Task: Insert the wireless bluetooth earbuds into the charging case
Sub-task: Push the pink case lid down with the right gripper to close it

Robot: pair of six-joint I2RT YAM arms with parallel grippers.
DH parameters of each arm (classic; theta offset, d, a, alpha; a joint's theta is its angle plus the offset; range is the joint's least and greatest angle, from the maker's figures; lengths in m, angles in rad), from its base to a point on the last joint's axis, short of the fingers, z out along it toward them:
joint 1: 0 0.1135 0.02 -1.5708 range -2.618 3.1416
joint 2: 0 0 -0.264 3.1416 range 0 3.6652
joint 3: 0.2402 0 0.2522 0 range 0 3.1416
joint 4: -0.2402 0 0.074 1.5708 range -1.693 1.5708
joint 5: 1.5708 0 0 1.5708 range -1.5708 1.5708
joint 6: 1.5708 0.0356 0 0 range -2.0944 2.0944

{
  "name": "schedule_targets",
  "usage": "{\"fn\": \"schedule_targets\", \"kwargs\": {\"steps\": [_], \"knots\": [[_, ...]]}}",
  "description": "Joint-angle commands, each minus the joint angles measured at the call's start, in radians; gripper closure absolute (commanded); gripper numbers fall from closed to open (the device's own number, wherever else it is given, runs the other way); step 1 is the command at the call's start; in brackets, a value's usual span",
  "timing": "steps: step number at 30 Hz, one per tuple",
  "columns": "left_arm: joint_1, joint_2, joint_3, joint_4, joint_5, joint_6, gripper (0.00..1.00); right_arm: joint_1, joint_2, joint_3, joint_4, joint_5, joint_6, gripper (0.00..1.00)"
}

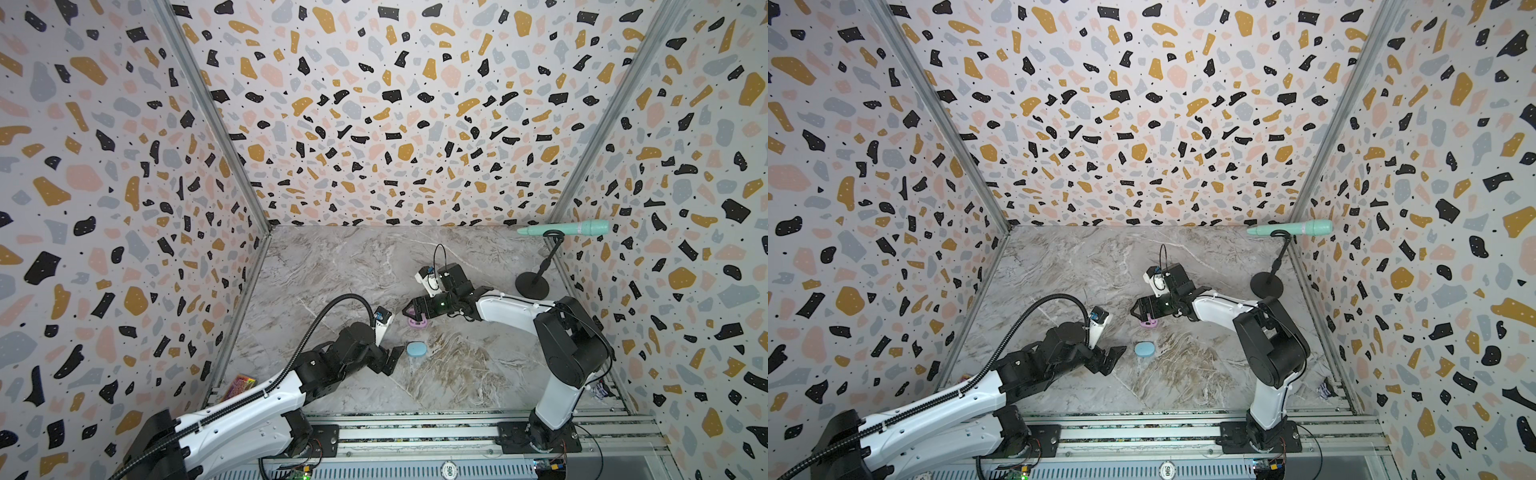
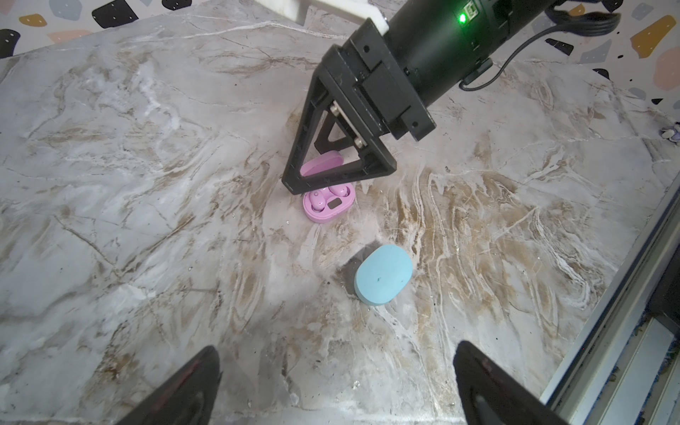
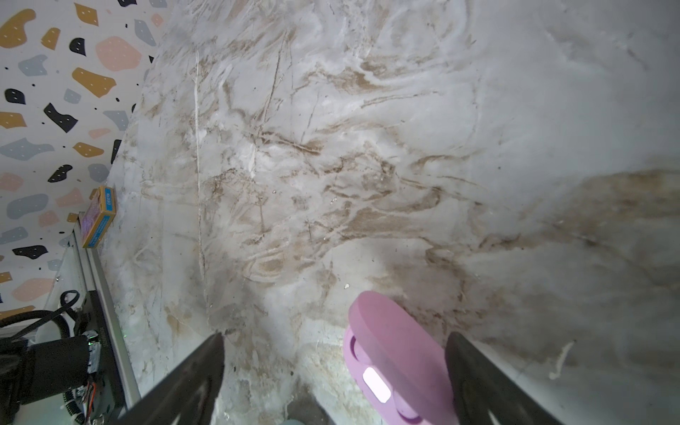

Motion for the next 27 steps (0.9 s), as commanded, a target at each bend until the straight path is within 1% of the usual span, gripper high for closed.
{"fn": "schedule_targets", "kwargs": {"steps": [1, 27], "knots": [[-0.004, -0.009, 0.032, 0.014, -0.010, 0.009, 0.00, 0.006, -0.050, -0.007, 0.002, 0.005, -0.010, 0.06], [-0.004, -0.014, 0.031, 0.013, -0.007, 0.007, 0.00, 0.034, -0.065, -0.033, -0.006, 0.031, -0.006, 0.07]]}}
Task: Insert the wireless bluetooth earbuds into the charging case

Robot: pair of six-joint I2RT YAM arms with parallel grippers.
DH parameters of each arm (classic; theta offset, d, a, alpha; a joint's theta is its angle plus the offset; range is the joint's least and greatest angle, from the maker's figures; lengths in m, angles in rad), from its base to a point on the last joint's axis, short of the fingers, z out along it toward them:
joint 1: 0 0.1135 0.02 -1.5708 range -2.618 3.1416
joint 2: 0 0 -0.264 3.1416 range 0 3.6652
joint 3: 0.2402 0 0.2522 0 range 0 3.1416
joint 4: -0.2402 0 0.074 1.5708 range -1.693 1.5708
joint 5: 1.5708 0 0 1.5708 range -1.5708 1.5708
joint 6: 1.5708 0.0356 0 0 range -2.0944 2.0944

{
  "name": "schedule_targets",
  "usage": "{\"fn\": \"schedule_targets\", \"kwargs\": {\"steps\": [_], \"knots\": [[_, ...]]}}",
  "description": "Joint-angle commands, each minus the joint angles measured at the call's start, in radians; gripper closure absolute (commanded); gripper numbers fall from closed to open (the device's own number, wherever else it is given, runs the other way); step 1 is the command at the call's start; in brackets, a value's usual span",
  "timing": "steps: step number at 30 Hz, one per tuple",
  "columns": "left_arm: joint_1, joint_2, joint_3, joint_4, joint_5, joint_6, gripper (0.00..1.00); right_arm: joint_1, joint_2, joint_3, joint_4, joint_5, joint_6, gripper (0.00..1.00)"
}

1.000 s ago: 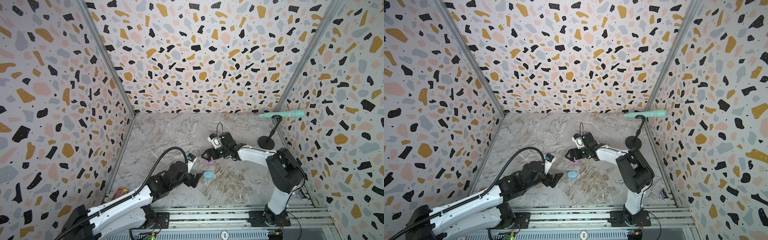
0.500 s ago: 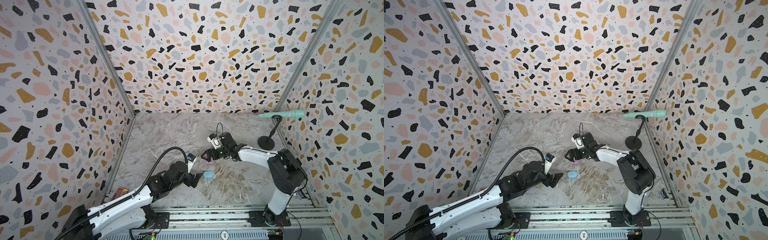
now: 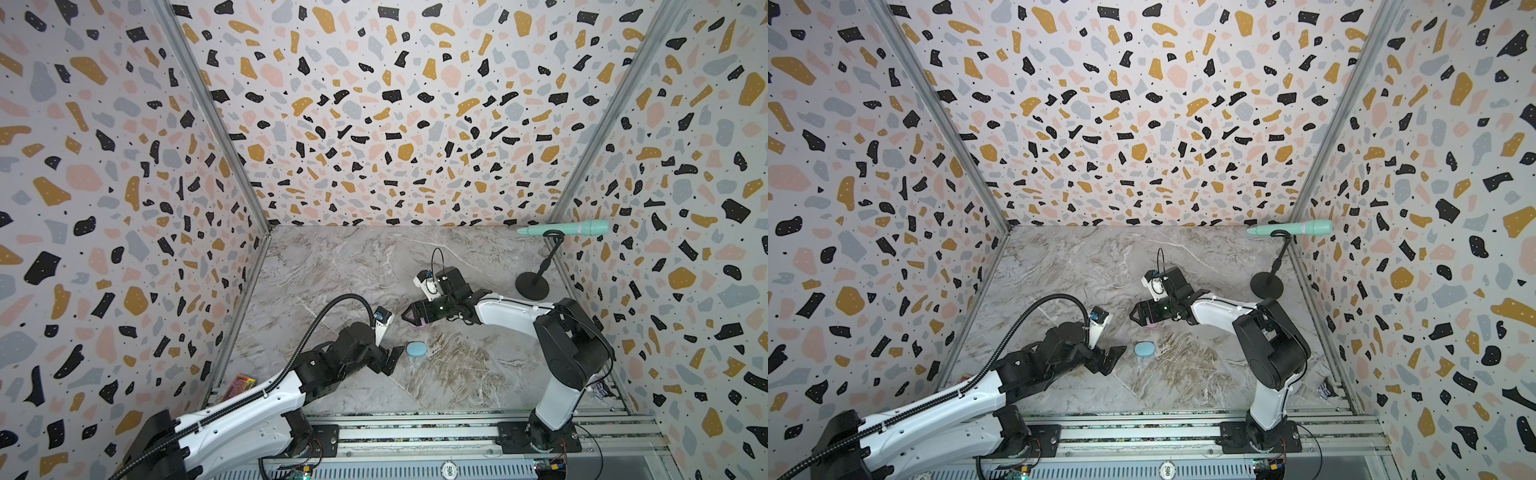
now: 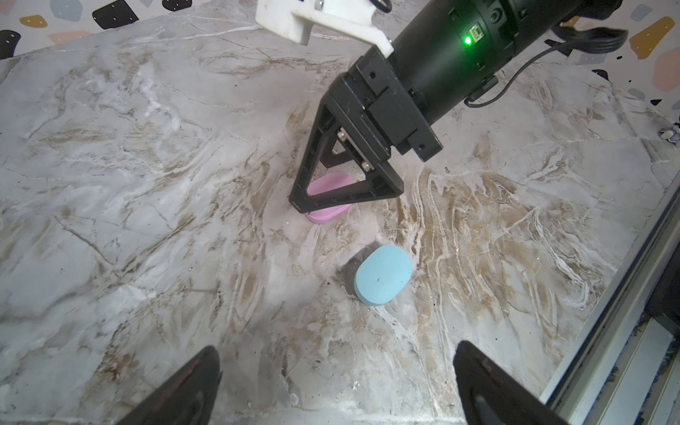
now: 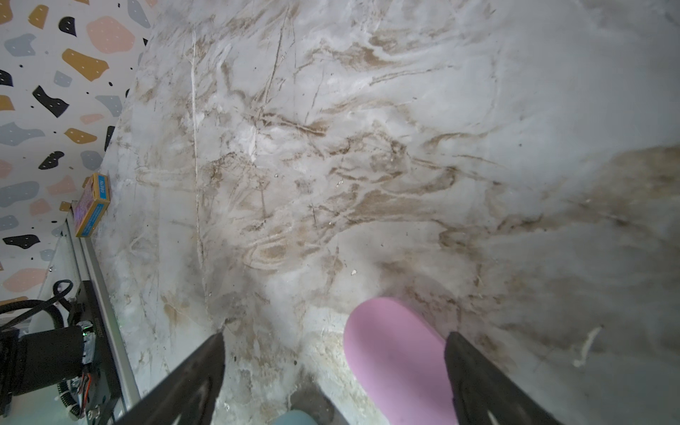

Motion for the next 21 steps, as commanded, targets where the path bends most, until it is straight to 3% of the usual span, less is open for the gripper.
{"fn": "schedule_targets", "kwargs": {"steps": [1, 16, 21], "knots": [[-0.004, -0.012, 0.031, 0.013, -0.008, 0.008, 0.00, 0.008, -0.060, -0.008, -0.008, 0.012, -0.006, 0.07], [-0.004, -0.019, 0.033, 0.010, -0.021, 0.008, 0.00, 0.016, -0.252, 0.017, -0.070, 0.090, -0.018, 0.06], [-0.004, -0.037, 0.035, 0.005, -0.101, -0.001, 0.00, 0.002, -0.345, 0.017, -0.096, 0.147, -0.015, 0.04]]}}
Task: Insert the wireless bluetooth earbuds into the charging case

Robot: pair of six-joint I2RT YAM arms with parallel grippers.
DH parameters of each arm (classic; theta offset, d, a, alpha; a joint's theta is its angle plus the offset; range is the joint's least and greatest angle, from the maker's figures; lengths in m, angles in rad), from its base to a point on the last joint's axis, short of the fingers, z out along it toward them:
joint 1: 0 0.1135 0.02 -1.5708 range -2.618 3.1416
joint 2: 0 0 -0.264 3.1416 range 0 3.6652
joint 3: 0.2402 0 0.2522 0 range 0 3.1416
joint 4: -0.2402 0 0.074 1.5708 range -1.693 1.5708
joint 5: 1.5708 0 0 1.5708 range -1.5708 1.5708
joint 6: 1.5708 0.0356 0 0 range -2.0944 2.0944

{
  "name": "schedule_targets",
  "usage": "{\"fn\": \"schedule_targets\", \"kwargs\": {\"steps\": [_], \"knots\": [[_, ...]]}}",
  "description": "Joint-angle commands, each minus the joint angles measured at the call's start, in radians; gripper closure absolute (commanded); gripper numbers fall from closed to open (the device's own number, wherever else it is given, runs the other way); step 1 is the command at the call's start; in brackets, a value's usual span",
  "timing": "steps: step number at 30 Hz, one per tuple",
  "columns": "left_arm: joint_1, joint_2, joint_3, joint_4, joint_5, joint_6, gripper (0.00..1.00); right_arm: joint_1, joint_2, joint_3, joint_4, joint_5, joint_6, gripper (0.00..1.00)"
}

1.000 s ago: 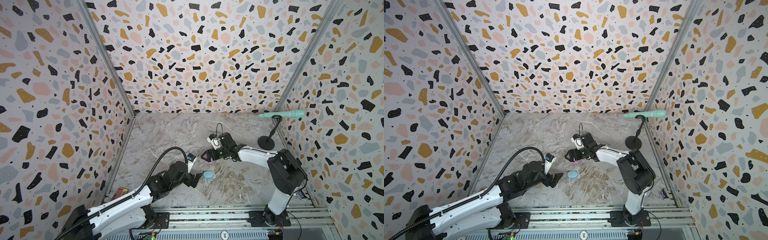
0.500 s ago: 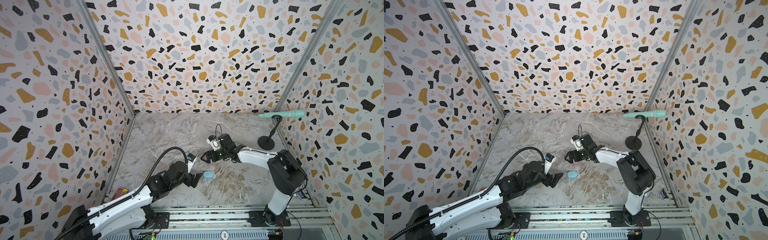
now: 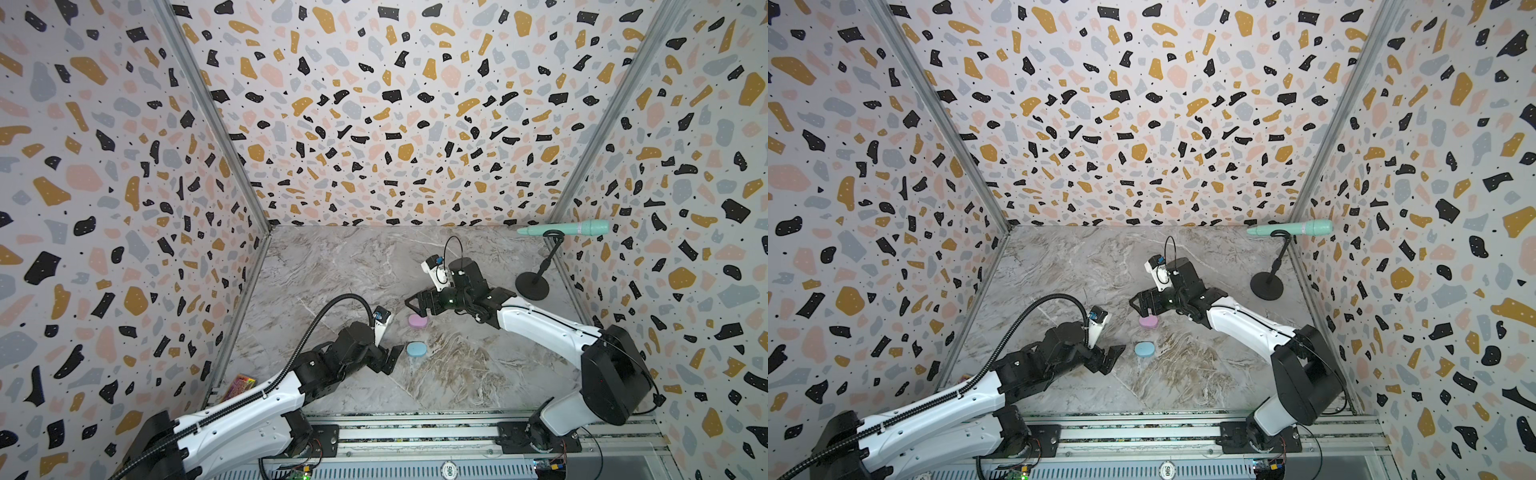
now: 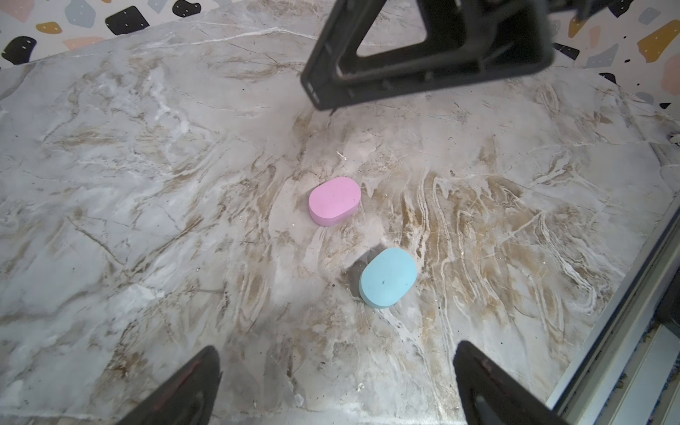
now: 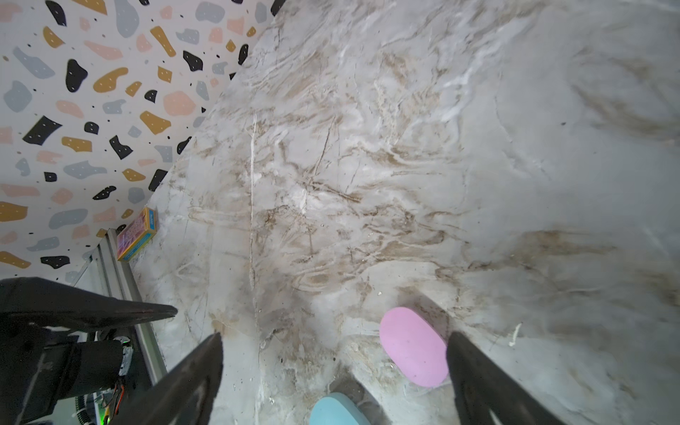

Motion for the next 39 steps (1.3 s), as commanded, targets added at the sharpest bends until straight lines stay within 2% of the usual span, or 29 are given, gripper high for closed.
{"fn": "schedule_targets", "kwargs": {"steps": [1, 10, 16, 18, 20, 26, 34, 39], "knots": [[-0.005, -0.033, 0.035, 0.006, -0.090, -0.004, 0.00, -0.013, -0.088, 0.017, -0.037, 0.057, -0.009, 0.03], [-0.004, -0.101, 0.030, -0.006, -0.314, -0.080, 0.00, -0.032, -0.208, 0.017, -0.100, 0.106, -0.009, 0.01], [-0.004, -0.107, 0.045, -0.033, -0.464, -0.155, 0.00, -0.032, -0.296, -0.010, -0.086, 0.207, -0.022, 0.01], [-0.004, -0.102, 0.053, -0.047, -0.554, -0.191, 0.00, -0.032, -0.339, -0.043, -0.048, 0.263, -0.031, 0.01], [-0.004, -0.103, 0.057, -0.054, -0.633, -0.177, 0.00, -0.034, -0.382, -0.079, -0.011, 0.320, -0.055, 0.01], [-0.004, -0.098, 0.059, -0.050, -0.881, -0.179, 0.00, -0.059, -0.511, -0.220, 0.092, 0.564, -0.121, 0.01], [-0.002, -0.116, -0.027, 0.133, -0.923, -0.076, 0.00, -0.247, -0.571, -0.354, 0.118, 0.762, -0.037, 0.01], [0.009, -0.108, -0.063, 0.269, -0.924, 0.018, 0.00, -0.367, -0.577, -0.507, 0.279, 0.827, -0.069, 0.01]]}}
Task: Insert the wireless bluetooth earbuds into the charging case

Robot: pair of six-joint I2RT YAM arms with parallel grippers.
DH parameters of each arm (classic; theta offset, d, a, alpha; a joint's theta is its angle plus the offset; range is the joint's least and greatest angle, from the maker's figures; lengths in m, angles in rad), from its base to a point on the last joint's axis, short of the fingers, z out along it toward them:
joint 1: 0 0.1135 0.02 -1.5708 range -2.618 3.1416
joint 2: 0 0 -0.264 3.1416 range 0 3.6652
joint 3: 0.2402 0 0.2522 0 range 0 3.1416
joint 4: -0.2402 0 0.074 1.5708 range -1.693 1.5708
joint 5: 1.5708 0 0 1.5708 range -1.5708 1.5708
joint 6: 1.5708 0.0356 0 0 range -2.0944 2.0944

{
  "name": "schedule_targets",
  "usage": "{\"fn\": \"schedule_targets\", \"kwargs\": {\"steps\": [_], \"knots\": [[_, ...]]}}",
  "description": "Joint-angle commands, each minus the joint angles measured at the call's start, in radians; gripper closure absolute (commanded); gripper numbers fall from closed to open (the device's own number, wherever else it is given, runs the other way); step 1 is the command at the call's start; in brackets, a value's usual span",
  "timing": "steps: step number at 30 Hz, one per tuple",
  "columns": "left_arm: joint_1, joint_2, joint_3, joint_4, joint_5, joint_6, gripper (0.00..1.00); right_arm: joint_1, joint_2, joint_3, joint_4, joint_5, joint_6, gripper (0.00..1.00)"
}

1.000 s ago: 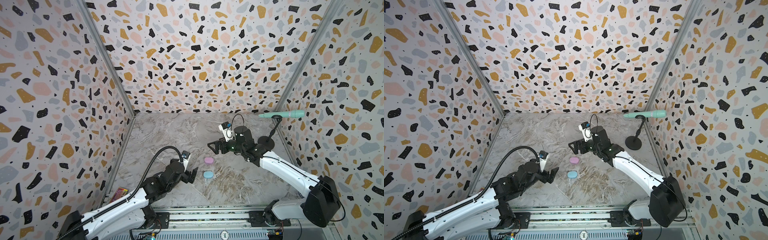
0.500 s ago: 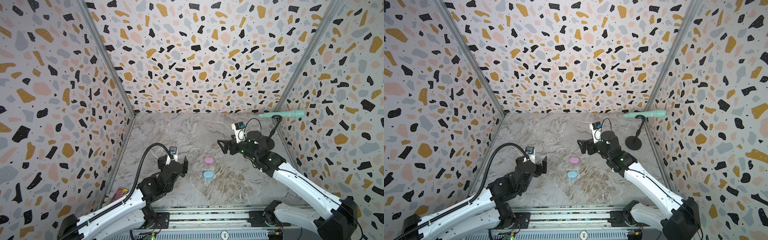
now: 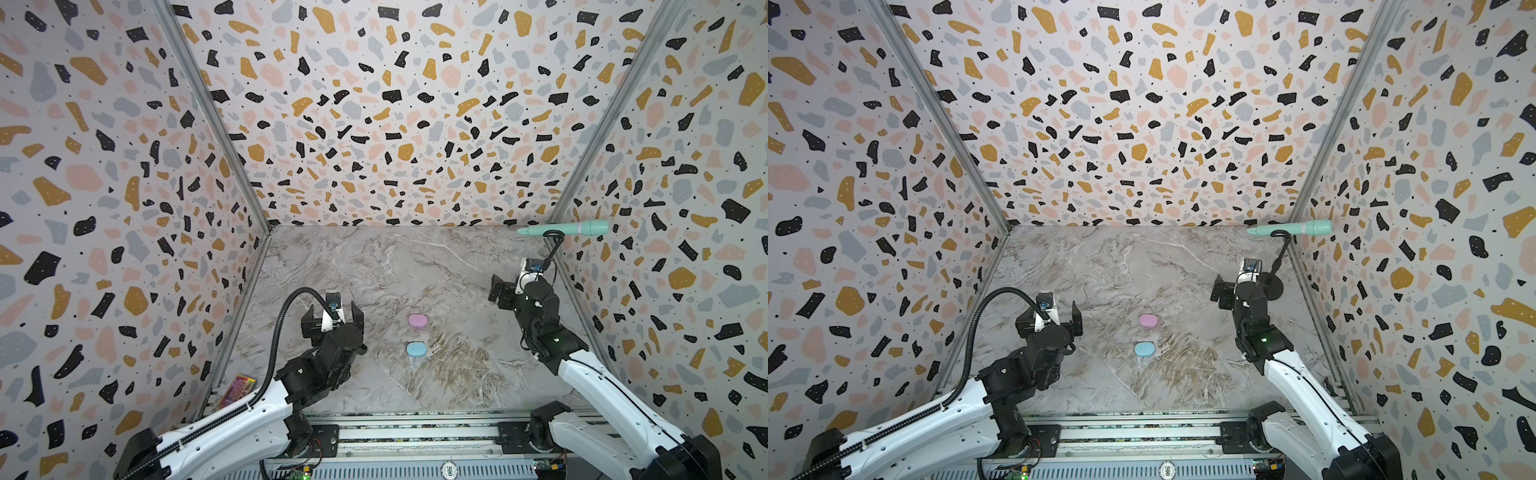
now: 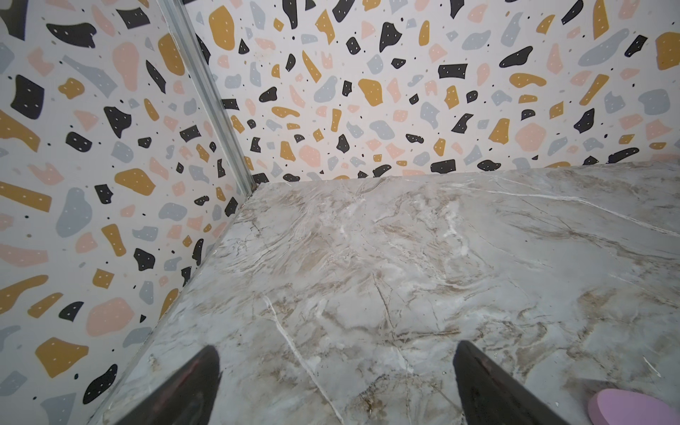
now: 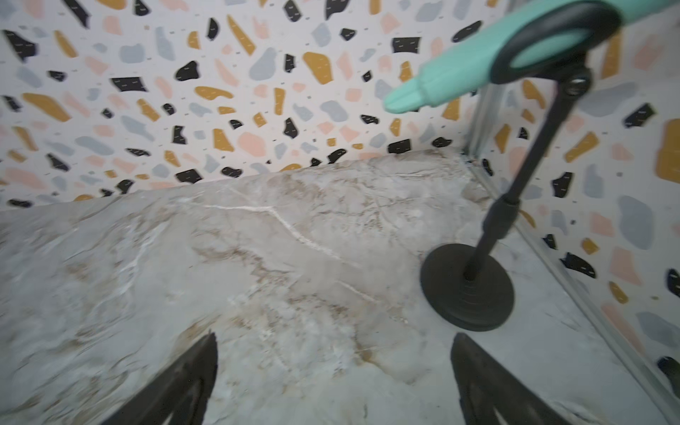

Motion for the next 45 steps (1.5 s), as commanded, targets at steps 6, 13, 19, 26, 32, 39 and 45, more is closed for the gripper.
{"fn": "schedule_targets", "kwargs": {"steps": [6, 13, 19, 26, 32, 39, 45], "knots": [[0.034, 0.078, -0.019, 0.212, -0.027, 0.152, 0.00, -0.089, 0.032, -0.232, 0.420, 0.133, -0.142, 0.01], [0.213, 0.125, -0.040, 0.272, 0.128, 0.134, 0.00, -0.147, 0.183, -0.308, 0.644, 0.131, -0.211, 0.01], [0.375, 0.146, -0.072, 0.360, 0.241, 0.164, 0.00, -0.195, 0.282, -0.351, 0.814, 0.094, -0.217, 0.01], [0.512, 0.207, -0.107, 0.450, 0.325, 0.195, 0.00, -0.246, 0.367, -0.345, 0.880, -0.073, -0.215, 0.01], [0.566, 0.272, -0.117, 0.520, 0.339, 0.165, 0.00, -0.266, 0.399, -0.418, 1.057, -0.177, -0.204, 0.01], [0.583, 0.352, -0.123, 0.591, 0.319, 0.200, 0.00, -0.276, 0.471, -0.409, 1.112, -0.235, -0.213, 0.01], [0.588, 0.400, -0.135, 0.654, 0.323, 0.203, 0.00, -0.277, 0.551, -0.393, 1.161, -0.346, -0.259, 0.01]]}}
